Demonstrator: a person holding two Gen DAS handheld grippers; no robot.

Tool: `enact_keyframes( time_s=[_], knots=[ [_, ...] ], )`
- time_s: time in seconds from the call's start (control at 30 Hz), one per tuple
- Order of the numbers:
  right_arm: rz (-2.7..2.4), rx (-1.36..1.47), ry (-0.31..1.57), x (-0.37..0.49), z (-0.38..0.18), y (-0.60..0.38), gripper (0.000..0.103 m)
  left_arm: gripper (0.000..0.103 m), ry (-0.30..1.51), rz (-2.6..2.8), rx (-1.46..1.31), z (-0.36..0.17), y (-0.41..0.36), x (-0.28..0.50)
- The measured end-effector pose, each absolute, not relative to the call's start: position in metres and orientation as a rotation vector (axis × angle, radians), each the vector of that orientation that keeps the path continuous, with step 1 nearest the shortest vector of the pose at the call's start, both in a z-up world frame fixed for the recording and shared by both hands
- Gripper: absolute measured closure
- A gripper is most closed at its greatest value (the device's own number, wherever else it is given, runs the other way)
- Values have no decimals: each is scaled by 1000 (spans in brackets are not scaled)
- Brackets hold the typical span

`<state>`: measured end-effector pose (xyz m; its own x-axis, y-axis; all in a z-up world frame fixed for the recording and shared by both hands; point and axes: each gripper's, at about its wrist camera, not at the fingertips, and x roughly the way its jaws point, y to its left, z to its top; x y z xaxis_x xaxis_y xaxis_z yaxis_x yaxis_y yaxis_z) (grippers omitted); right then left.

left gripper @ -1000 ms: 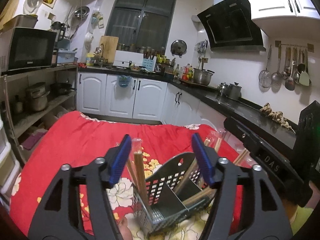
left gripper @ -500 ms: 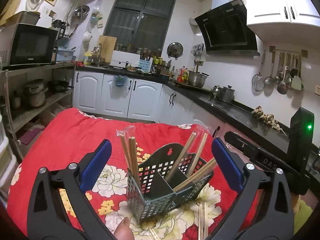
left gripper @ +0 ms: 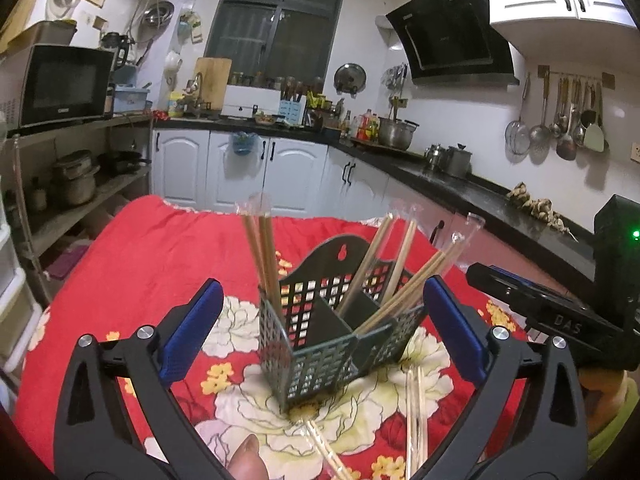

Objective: Organize utensils
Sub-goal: 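Move the left tool back toward the chopsticks on the cloth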

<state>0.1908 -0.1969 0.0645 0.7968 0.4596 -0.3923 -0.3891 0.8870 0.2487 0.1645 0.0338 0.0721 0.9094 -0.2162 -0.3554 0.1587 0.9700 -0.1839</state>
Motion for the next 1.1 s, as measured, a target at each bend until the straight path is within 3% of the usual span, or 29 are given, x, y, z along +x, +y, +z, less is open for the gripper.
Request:
enact_keyframes(
  time_s=[1.1],
  knots=[
    [479,34,621,161,7,-198,47,11,626,-179,-197,6,44,162]
  ],
)
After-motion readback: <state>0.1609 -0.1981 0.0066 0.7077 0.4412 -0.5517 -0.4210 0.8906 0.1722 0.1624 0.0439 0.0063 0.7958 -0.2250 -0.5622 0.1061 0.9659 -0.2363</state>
